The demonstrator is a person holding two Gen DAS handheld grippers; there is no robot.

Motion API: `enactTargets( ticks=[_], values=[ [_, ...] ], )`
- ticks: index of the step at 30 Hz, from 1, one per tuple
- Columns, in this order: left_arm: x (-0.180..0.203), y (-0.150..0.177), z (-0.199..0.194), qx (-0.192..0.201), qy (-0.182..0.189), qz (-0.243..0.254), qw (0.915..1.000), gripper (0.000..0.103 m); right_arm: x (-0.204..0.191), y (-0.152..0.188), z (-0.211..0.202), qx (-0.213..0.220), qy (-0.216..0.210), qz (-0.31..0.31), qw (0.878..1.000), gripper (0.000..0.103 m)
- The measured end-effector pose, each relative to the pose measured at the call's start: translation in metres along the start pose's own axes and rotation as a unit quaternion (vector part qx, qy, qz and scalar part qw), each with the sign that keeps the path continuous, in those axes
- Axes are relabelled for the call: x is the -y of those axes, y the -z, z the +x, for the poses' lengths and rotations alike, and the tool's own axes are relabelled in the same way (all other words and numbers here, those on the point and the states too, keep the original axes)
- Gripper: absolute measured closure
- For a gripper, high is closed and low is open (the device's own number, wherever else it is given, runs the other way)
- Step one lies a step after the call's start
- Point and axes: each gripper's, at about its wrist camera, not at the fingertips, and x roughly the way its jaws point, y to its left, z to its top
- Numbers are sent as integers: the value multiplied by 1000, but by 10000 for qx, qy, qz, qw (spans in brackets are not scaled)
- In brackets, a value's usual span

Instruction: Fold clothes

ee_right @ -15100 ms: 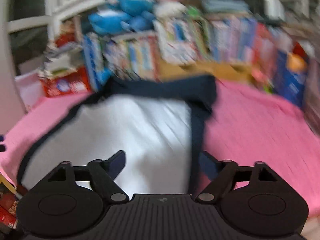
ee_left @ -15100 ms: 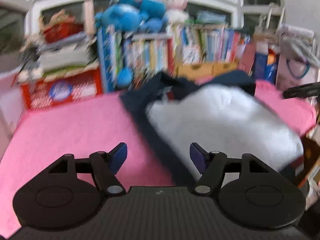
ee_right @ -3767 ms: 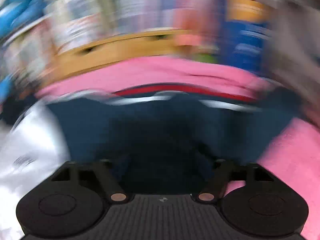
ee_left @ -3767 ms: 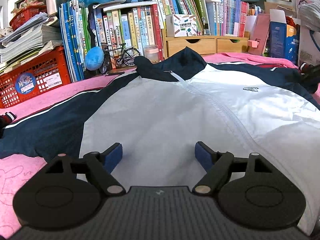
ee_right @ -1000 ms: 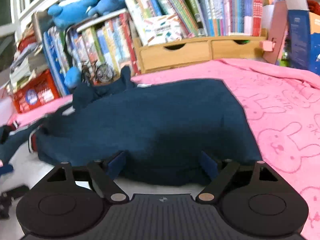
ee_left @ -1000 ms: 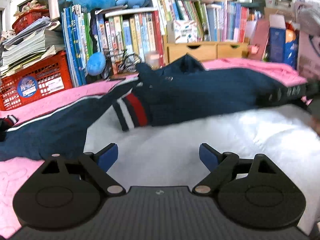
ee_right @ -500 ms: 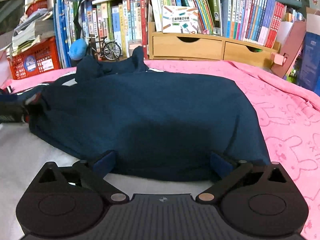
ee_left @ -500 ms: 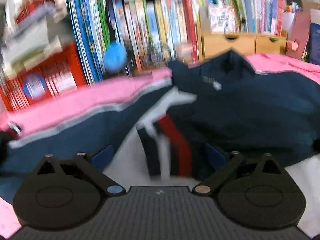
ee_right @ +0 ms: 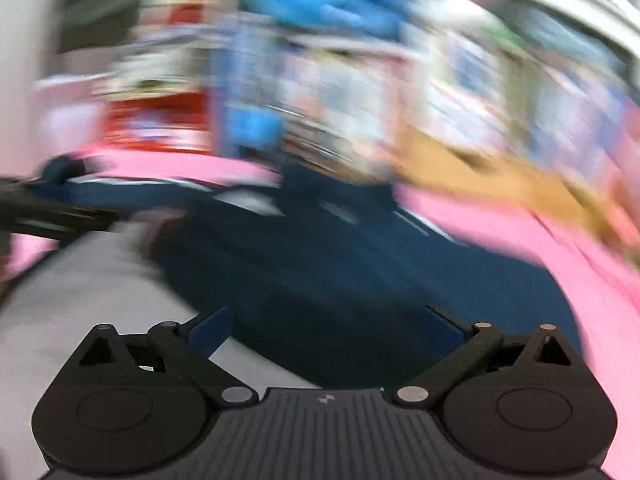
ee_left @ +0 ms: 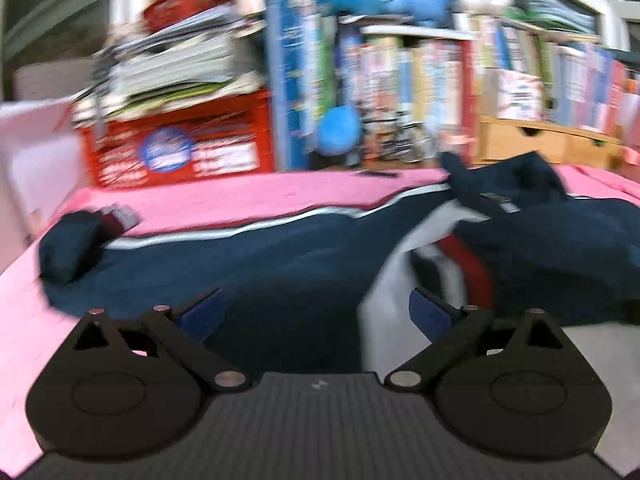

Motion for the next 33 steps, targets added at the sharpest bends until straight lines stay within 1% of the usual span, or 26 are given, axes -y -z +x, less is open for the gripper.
enactTargets(
  ticks=[2, 3, 4, 5, 6, 7, 9, 11, 13, 14, 15, 16, 17, 18, 20, 21, 23, 24, 25, 27, 28, 29, 30, 31, 32, 33],
  values=[
    [-10, 1, 6, -253, -166, -224, 9993, 3, -39, -19, 29, -103, -288, -637, 9975, 5],
    [-12, 1, 9, -353, -192, -278, 9988, 3, -55, -25, 48, -248, -400, -848, 9953, 16],
    [-14, 1, 11, -451, -213, -327, 9982, 3, -64, -30, 66, -413, -429, -923, 9939, 29],
    [-16, 1, 14, -548, -234, -375, 9975, 3, -67, -35, 80, -555, -355, -836, 9943, 56],
    [-18, 0, 17, -645, -255, -423, 9967, 3, -59, -40, 84, -551, -198, -608, 9964, 77],
    [-20, 0, 20, -742, -275, -472, 9957, 3, -49, -45, 87, -519, -28, -358, 9980, 83],
    [-18, -1, 20, -772, -286, -409, 9958, 3, -11, -50, 71, -263, 640, -18, 9976, 83],
    [-17, -2, 20, -780, -274, -357, 9959, 3, 44, -45, 40, -80, 1571, 135, 9875, 83],
    [-18, -1, 20, -782, -246, -366, 9960, 3, 120, -33, -4, -161, 2651, 490, 9628, 83],
    [-19, 0, 19, -786, -229, -388, 9959, 3, 157, -22, -29, -273, 3228, 790, 9428, 82],
    [-20, 1, 19, -790, -212, -410, 9958, 3, 195, -8, -54, -446, 3838, 1037, 9165, 78],
    [-20, 1, 18, -793, -202, -419, 9958, 3, 226, 6, -73, -684, 4311, 1126, 8926, 72],
    [-21, 1, 19, -792, -203, -412, 9958, 3, 256, 18, -92, -993, 4734, 1185, 8672, 54],
    [-21, 1, 19, -792, -204, -404, 9958, 3, 274, 28, -107, -1212, 4990, 1236, 8491, 30],
    [-20, 0, 21, -793, -225, -387, 9958, 3, 291, 45, -138, -1316, 5228, 1236, 8331, 15],
    [-20, -1, 21, -792, -235, -375, 9959, 3, 290, 51, -152, -1211, 5245, 1169, 8346, 10],
    [-19, -1, 20, -790, -256, -352, 9959, 3, 276, 60, -168, -916, 5136, 954, 8478, 1],
    [-19, -1, 20, -788, -266, -339, 9960, 3, 266, 63, -170, -745, 5069, 834, 8547, 1],
    [-18, -1, 20, -786, -276, -325, 9960, 3, 256, 65, -168, -629, 4914, 777, 8652, 1],
    [-17, -1, 20, -781, -301, -304, 9960, 2, 238, 64, -155, -515, 4275, 812, 8989, 4],
    [-17, -2, 20, -779, -311, -295, 9960, 2, 230, 66, -147, -478, 3978, 866, 9121, 5],
    [-17, -2, 20, -778, -321, -286, 9960, 2, 224, 69, -133, -493, 3652, 958, 9247, 7],
    [-16, -2, 20, -776, -331, -277, 9960, 2, 218, 72, -118, -515, 3315, 1054, 9361, 15],
    [-16, -2, 20, -775, -339, -272, 9960, 2, 218, 76, -104, -613, 3056, 1135, 9434, 21],
    [-15, -1, 20, -772, -348, -266, 9961, 2, 219, 82, -90, -781, 2975, 1218, 9437, 35],
    [-15, -1, 20, -772, -353, -263, 9960, 1, 221, 88, -77, -959, 2923, 1300, 9426, 42]
  ],
)
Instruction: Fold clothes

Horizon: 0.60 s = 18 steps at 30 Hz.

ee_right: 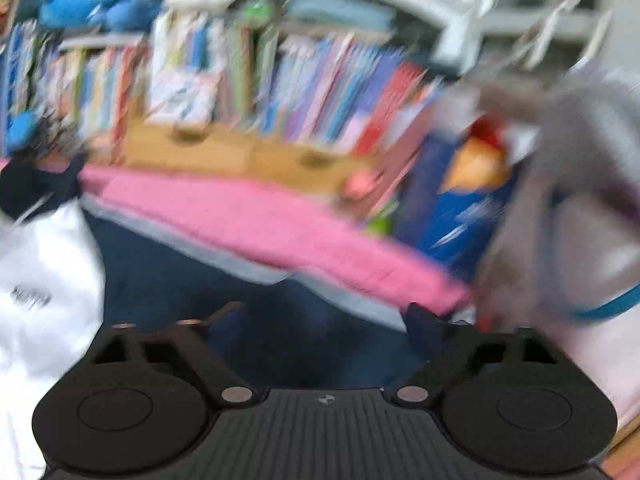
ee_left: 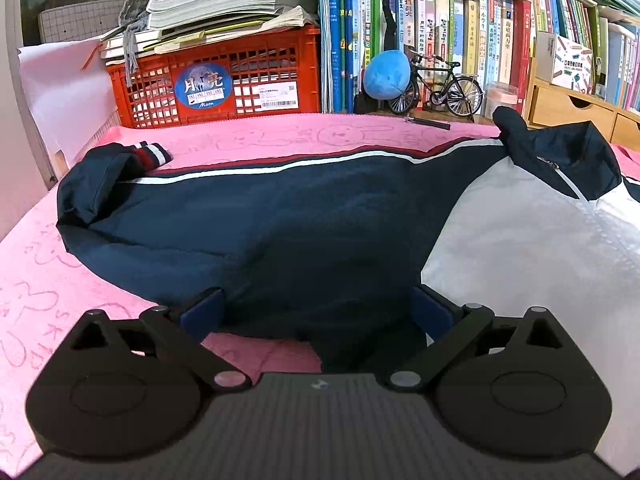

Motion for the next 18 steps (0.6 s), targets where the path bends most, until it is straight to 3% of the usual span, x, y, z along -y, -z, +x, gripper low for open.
enactTargets(
  ticks=[4, 6, 7, 8, 10, 12, 15, 17, 18],
  values=[
    [-1, 1, 1, -8, 9, -13, 10000, 1, 48, 26, 42, -557, 471, 398, 9965, 40],
    [-2, 2, 1, -6, 5, -7, 10000, 1, 76, 34, 59, -755, 1684, 14, 9828, 45],
    [-2, 2, 1, -2, 1, 5, 10000, 1, 90, 39, 65, -897, 2103, -150, 9734, 45],
    [-2, 2, 2, 0, -6, 12, 10000, 1, 105, 40, 64, -938, 2165, -74, 9717, 44],
    [-2, 2, 2, 4, -22, 26, 10000, 0, 124, 36, 45, -793, 1833, 453, 9788, 45],
    [-1, 2, 2, 8, -40, 41, 10000, 0, 126, 33, 18, -236, 1454, 611, 9872, 34],
    [0, 2, 2, 17, -67, 73, 9999, 0, 128, 29, -7, 357, 901, 994, 9903, 32],
    [0, 3, 2, 24, -89, 93, 9999, 0, 130, 26, -6, 454, 376, 1117, 9920, 33],
    [1, 3, 1, 27, -101, 101, 9999, 0, 128, 25, 5, 323, 440, 995, 9935, 33]
  ],
)
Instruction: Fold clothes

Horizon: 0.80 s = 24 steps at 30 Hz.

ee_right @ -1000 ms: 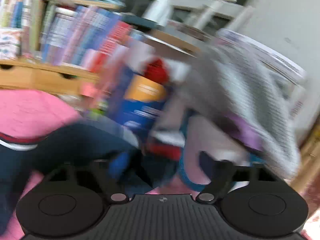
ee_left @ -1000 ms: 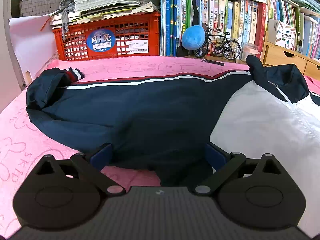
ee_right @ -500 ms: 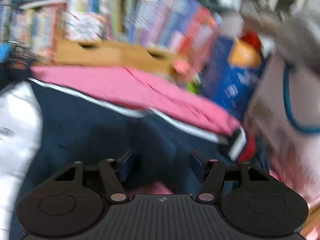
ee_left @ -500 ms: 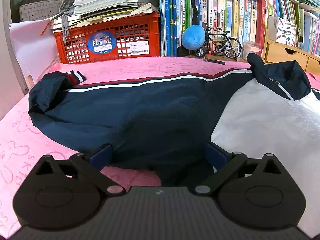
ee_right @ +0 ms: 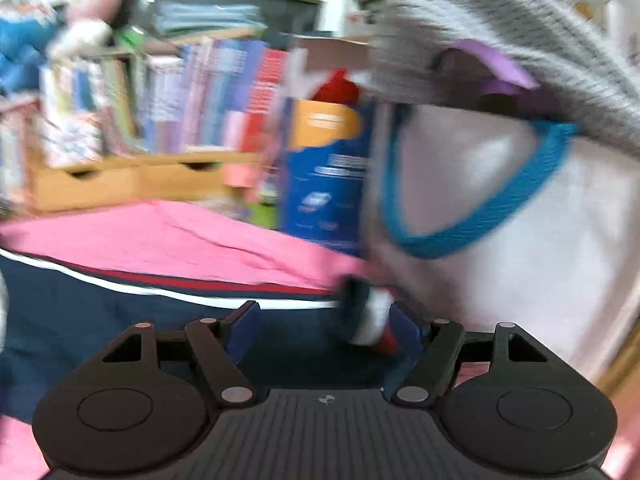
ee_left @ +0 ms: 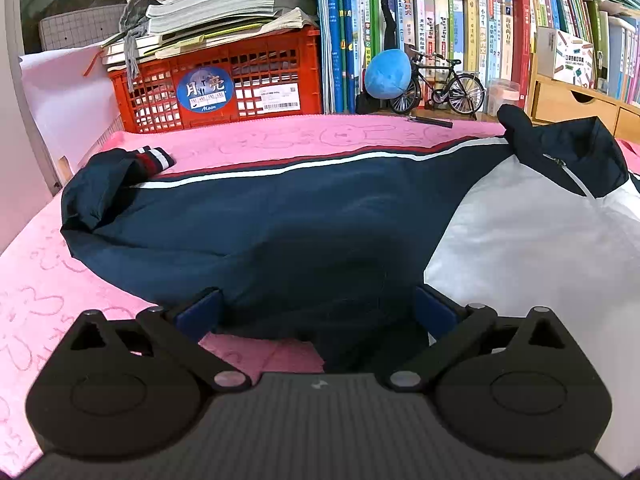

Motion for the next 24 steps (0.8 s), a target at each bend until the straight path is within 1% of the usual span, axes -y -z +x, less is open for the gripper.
enactTargets(
  ticks=[1, 2, 3, 4, 5, 6, 7, 8, 9, 10, 11, 13, 15, 16, 17, 19, 22, 23, 24],
  values=[
    [0, 0, 0, 3, -7, 6, 10000, 0, -3, 0, 12, -136, 122, -156, 9997, 33],
    [0, 0, 0, 5, -14, 12, 10000, 0, 0, 2, 28, -359, 566, -298, 9973, 35],
    [0, 0, -1, 11, -20, 17, 10000, 0, 4, 3, 45, -725, 1256, -232, 9892, 41],
    [0, -1, -1, 16, -36, 18, 10000, 0, 9, 3, 58, -1064, 1704, -35, 9796, 43],
    [-1, -1, -2, 26, -83, 2, 10000, 0, 9, 3, 52, -1015, 1589, 161, 9819, 43],
    [-3, -1, -6, 200, -259, 36, 9995, 4, 9, 4, 43, -895, 1378, 354, 9858, 39],
    [-5, -1, -11, 389, -448, 75, 9982, 4, 3, 4, 31, -697, 1151, 331, 9903, 35],
    [-10, -4, -19, 714, -679, 243, 9948, 4, -10, 4, 20, -522, 1127, 130, 9922, 25],
    [-16, -8, -24, 970, -844, 431, 9908, 4, -24, 3, 8, -352, 1141, -97, 9928, 19],
    [-22, -14, -26, 1125, -975, 574, 9872, 4, -37, 1, -1, -225, 1175, -316, 9923, 18],
    [-31, -22, -25, 1226, -1129, 716, 9834, 3, -50, 0, -10, -118, 1117, -509, 9924, 16],
    [-50, -39, -13, 1316, -1472, 981, 9754, 3, -71, -5, -27, 32, 745, -692, 9948, 14],
    [-70, -57, 12, 1196, -1830, 1336, 9666, 3, -99, -10, -41, 101, 351, -769, 9964, 10],
    [-74, -68, 26, 1125, -2075, 1491, 9602, 3, -113, -13, -44, 122, 188, -824, 9963, 10],
    [-82, -73, 42, 998, -2376, 1651, 9520, 3, -126, -16, -45, 141, 30, -883, 9960, 10],
    [-101, -82, 72, 728, -2977, 1968, 9313, 4, -156, -15, -46, 159, -246, -1110, 9934, 9],
    [-140, -79, 95, 361, -3586, 2174, 9071, 4, -195, -18, -50, 156, -540, -1504, 9870, 8],
    [-150, -78, 94, 310, -3724, 2198, 9012, 4, -206, -19, -50, 158, -624, -1585, 9853, 8],
    [-160, -77, 88, 285, -3768, 2147, 9006, 4, -218, -21, -51, 160, -708, -1660, 9835, 8]
  ],
)
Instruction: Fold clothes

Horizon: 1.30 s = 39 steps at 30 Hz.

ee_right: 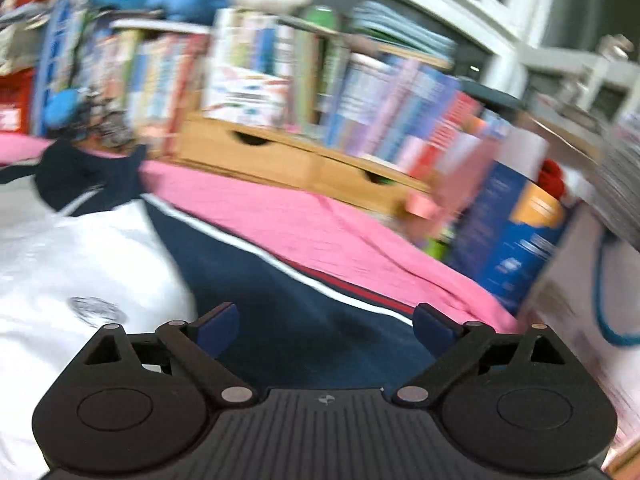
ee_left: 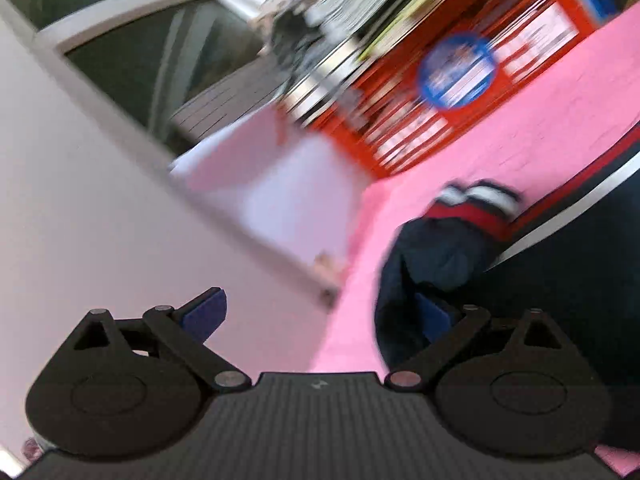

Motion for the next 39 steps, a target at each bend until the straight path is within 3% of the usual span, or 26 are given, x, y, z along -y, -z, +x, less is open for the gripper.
enactTargets(
  ticks=[2, 5, 7, 10, 13, 16, 17, 20, 22, 26, 31, 36, 39],
  values=[
    [-22, 10, -4, -15, 203, -370, 9991, 4, -19, -9, -1, 58, -175, -66, 9998, 8],
    [-53, 26, -29, 185, 890, -1027, 9905, 4, -50, -22, -2, 216, -567, -179, 9980, 7],
    [-65, 35, -48, 600, 1175, -1218, 9837, 4, -69, -26, -7, 291, -817, -272, 9959, 6],
    [-66, 36, -72, 1324, 1546, -1056, 9734, 3, -96, -32, -9, 374, -1181, -403, 9915, 4],
    [-38, 12, -65, 1379, 1599, -537, 9760, 3, -122, -35, -7, 410, -1492, -377, 9872, 4],
    [-9, -9, -29, 670, 1471, -364, 9862, 6, -147, -36, -6, 403, -1813, -228, 9823, 4],
    [-12, -6, -22, 450, 1346, -518, 9885, 12, -154, -35, -6, 413, -1901, -220, 9806, 4],
    [-25, 6, -1, -191, 959, -1025, 9899, 13, -174, -28, -6, 413, -1999, -319, 9784, 4],
    [-43, 25, -11, -147, 811, -1249, 9887, 13, -186, -21, -3, 356, -2030, -446, 9775, 4],
    [-49, 65, -44, 327, -311, -577, 9973, 12, -201, -14, 0, 255, -2008, -648, 9772, 3],
    [-52, 103, -57, -191, 3, -517, 9985, 12, -202, -13, 3, 194, -2034, -636, 9768, 0],
    [-66, 90, -78, 288, 485, -1189, 9913, 11, -202, -12, 3, 179, -2046, -639, 9766, 0],
    [-66, 66, -88, 757, 1090, -1435, 9807, 7, -201, -11, 4, 158, -2074, -615, 9762, 0]
  ],
)
